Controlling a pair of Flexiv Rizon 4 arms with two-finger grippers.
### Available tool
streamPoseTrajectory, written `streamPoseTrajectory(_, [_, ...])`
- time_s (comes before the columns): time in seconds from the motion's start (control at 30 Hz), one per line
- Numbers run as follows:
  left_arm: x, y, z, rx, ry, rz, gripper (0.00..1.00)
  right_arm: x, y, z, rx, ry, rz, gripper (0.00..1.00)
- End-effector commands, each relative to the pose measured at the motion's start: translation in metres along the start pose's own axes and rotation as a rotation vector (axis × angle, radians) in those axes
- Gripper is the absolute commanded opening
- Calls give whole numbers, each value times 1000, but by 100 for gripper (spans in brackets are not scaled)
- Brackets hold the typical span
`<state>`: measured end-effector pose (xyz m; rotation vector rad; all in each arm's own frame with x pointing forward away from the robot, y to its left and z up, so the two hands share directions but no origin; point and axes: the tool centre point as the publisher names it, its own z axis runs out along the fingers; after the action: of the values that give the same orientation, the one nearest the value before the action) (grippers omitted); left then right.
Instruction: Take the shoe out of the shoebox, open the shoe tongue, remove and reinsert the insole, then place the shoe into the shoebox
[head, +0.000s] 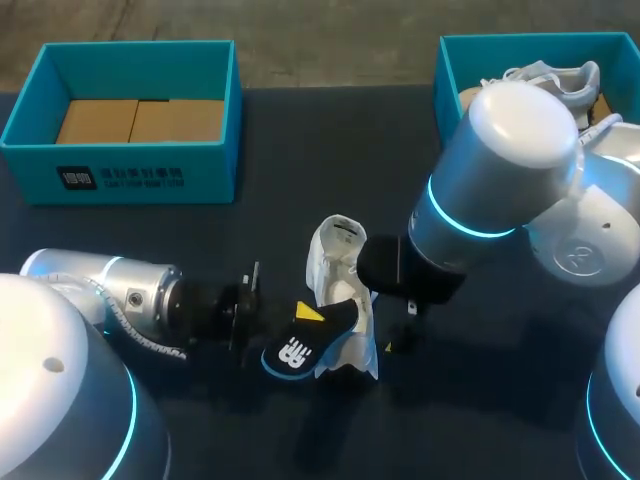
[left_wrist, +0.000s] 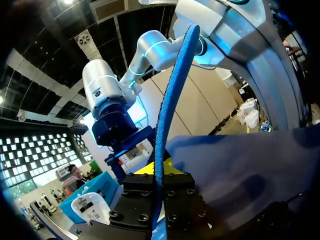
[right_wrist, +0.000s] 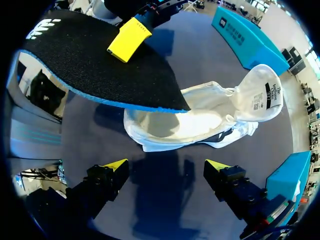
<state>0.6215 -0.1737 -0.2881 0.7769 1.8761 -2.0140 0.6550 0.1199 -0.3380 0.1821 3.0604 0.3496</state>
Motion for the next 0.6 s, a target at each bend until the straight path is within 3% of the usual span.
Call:
streamPoseTrajectory(0.03, [1,-2,0,-7,-6,2,0,1,0,0,1,-3,0,100])
streamPoseTrajectory(0.6, [2,-14,15,25,26,23,0,1,0,0,1,-3,0,100])
